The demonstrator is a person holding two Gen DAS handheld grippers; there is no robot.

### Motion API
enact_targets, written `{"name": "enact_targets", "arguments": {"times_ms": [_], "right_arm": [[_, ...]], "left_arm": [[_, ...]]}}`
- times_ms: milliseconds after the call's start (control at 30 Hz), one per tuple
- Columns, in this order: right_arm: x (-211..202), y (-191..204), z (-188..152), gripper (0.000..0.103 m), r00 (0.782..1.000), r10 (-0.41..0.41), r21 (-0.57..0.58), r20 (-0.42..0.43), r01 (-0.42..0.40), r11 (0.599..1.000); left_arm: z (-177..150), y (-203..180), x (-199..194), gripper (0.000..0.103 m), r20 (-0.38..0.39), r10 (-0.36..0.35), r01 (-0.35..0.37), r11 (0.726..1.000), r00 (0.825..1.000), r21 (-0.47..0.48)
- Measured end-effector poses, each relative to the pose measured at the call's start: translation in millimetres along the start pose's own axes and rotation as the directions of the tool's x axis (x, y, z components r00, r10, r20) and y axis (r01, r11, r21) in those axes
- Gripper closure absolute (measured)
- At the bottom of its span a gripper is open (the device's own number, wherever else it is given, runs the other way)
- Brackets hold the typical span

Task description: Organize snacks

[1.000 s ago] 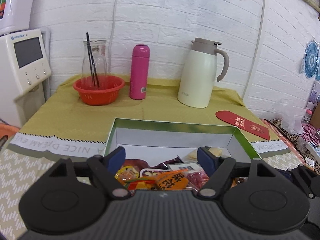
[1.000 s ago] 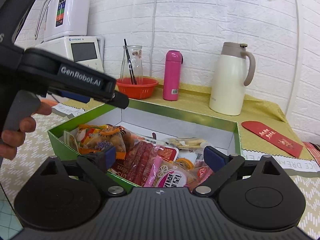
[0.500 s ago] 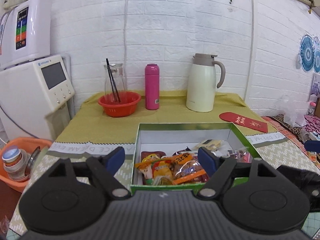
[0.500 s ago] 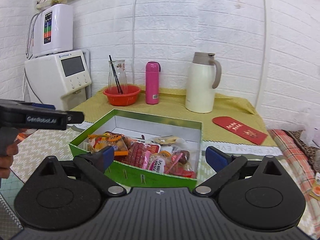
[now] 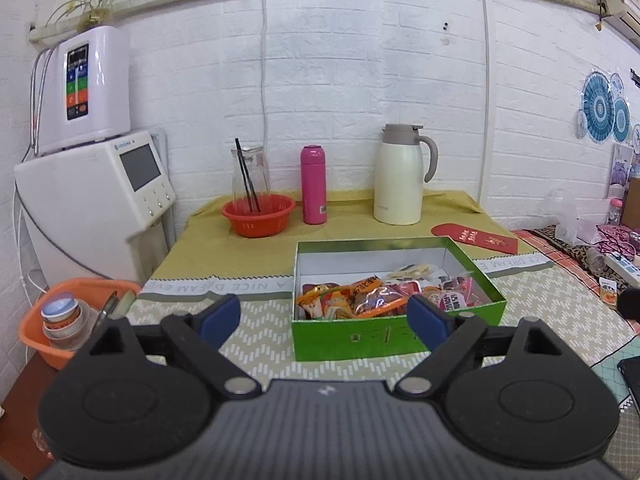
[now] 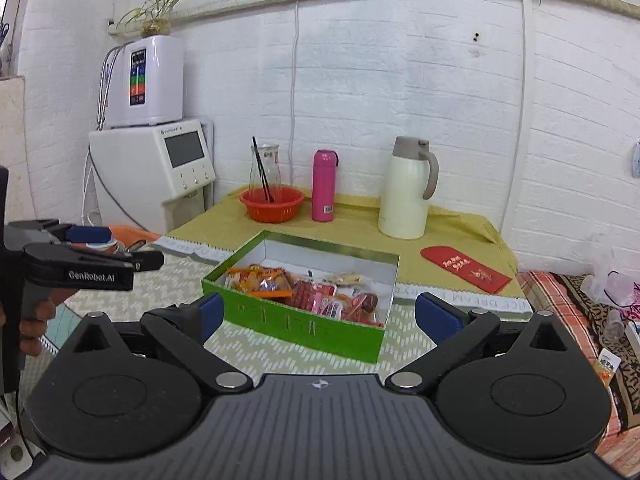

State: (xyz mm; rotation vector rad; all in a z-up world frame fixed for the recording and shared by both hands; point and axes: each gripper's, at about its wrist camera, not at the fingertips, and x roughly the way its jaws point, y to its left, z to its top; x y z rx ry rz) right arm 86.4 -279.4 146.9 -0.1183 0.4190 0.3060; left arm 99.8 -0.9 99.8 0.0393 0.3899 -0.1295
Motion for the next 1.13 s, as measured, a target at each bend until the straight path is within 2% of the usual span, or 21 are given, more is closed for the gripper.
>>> {"name": "enact_targets", "arguments": {"times_ms": [167, 300, 533, 1133], "right_arm": [[20, 11, -38, 0.0, 0.995, -0.01, 0.014, -0.099, 0.011, 1.0], [31, 17, -54, 0.0, 0.993, -0.035, 0.006, -0.113, 0.036, 0.999], [35, 14, -56, 0.0, 0.992, -0.068, 0.026, -0.104, 0.071, 0.997], [40, 8, -58, 0.0, 0.988, -0.087, 0.039, -0.124, 0.092, 0.995]], "left_arm": [[-21, -7, -2, 0.014, -0.048, 0.006, -0.005, 1.0, 0.999, 0.007], [-41, -9, 2, 0.014, -0.095, 0.022, -0.021, 1.0, 0.995, 0.013], [-54, -9, 8, 0.014, -0.141, 0.042, -0.041, 0.999, 0.989, 0.011], [-53, -14, 11, 0.014, -0.145, 0.029, -0.025, 0.999, 0.989, 0.028]]}}
